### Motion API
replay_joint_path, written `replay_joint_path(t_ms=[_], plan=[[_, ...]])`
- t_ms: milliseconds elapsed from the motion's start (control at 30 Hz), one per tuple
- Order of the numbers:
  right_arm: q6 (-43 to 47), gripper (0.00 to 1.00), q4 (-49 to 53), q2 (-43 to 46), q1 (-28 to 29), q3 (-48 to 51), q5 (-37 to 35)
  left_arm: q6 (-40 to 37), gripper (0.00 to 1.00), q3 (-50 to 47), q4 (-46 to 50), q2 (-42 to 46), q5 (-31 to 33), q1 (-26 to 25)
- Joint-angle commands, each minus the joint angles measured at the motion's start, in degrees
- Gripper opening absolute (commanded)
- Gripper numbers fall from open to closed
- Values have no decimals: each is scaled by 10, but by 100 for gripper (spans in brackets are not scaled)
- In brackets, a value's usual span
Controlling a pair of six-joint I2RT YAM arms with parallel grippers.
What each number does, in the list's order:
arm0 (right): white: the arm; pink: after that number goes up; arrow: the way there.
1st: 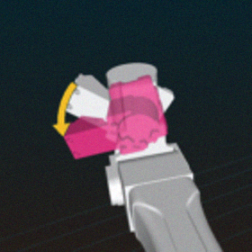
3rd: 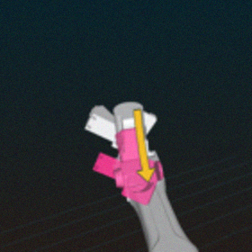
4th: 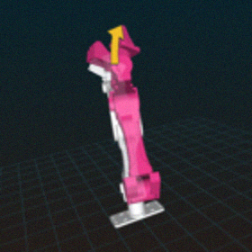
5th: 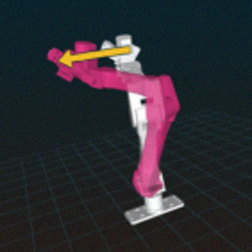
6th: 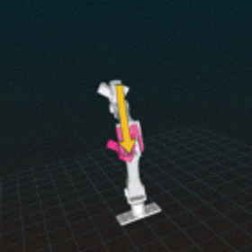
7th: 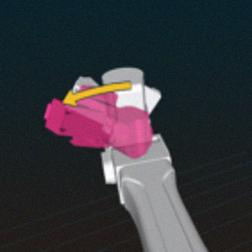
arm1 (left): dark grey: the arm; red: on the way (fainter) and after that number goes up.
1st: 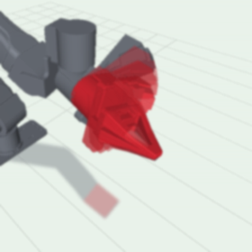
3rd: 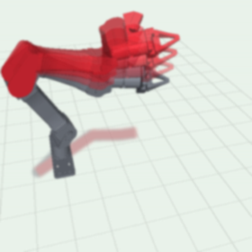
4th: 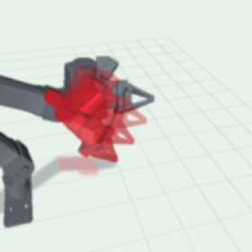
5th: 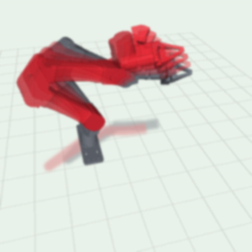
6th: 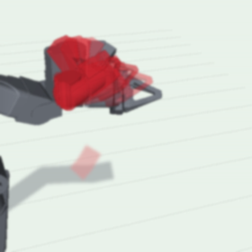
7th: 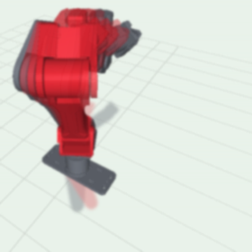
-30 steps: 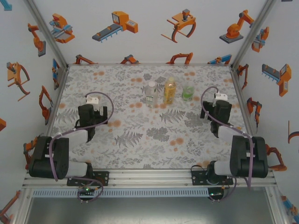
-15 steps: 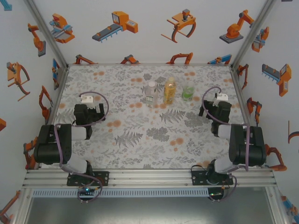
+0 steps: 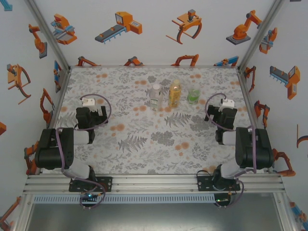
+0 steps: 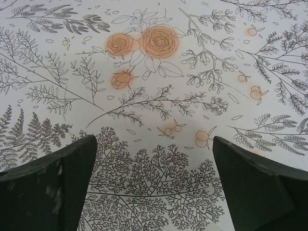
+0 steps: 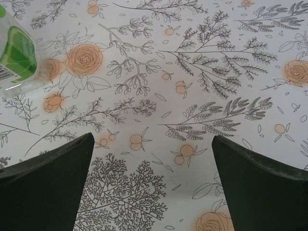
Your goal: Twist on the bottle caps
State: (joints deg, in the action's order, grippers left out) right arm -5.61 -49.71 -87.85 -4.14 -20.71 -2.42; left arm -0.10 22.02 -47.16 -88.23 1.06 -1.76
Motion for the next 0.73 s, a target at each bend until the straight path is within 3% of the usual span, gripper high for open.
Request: replay_joint_path(t_ms=[0,700], plan=[[-7,99,-24,-3,1,1,-5,12,97,12,-7,0,2,4],[15,99,-5,-4,1,-10,46,13,97,12,-7,0,2,5]])
